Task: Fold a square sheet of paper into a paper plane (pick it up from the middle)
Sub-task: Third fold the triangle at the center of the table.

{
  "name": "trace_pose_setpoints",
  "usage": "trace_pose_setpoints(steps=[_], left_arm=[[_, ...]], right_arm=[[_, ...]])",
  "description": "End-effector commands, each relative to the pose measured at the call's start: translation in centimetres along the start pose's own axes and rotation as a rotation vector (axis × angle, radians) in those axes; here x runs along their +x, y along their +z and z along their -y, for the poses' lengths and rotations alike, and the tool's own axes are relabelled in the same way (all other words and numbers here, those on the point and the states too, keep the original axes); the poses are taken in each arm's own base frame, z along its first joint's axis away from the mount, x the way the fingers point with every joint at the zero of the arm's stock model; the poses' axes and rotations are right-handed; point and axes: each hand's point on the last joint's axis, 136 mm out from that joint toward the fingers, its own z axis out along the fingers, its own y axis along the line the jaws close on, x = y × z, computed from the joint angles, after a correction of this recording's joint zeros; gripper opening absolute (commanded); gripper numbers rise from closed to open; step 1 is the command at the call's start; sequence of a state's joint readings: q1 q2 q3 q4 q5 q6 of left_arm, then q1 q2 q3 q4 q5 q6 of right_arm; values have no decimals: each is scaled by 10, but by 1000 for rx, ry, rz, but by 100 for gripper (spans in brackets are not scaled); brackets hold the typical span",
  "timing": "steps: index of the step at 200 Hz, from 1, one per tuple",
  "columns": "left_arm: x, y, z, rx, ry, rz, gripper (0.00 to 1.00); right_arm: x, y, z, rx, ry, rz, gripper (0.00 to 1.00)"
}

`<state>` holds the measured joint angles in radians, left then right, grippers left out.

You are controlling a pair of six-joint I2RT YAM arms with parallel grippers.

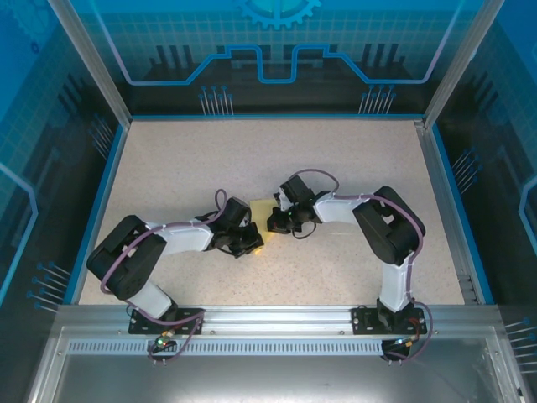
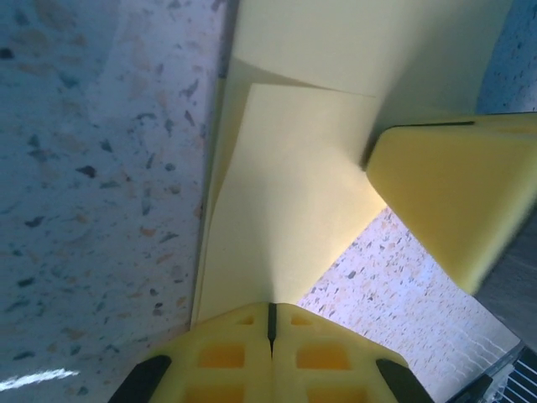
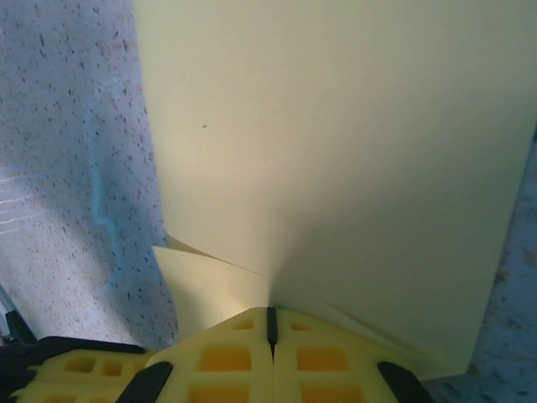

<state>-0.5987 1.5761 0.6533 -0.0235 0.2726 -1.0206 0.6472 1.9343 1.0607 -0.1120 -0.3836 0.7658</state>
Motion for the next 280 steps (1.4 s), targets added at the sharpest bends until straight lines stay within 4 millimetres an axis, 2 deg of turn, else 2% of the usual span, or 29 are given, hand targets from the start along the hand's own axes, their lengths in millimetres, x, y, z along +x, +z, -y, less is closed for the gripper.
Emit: trace_pose_setpoints(steps=[1,20,52,84,120,180,240,280], left_arm=[[-5,-13,20,40,46,34,0],[-11,-14,28,61,58,54,0],[-11,0,28,55,52,18,0],[-9,12,17,22,37,-8,0],[-4,19,-7,-39,19,-12,0],[30,2,-45,-101,42,-104,0],[52,-8,-61,-123,51,-171,0],[52,-22,-63,-153,78,-151,0]], right_arm=[[15,7,22,70,40,-57,0],[18,7,26,84,45,-62,0],[19,9,29,89,55,-68,0],[20,10,30,93,63,-72,0],[21,12,34,106,74,-79,0],[24,14,46,149,99,-93,0],[25,15,52,165,113,-97,0],[24,15,50,161,111,-97,0]])
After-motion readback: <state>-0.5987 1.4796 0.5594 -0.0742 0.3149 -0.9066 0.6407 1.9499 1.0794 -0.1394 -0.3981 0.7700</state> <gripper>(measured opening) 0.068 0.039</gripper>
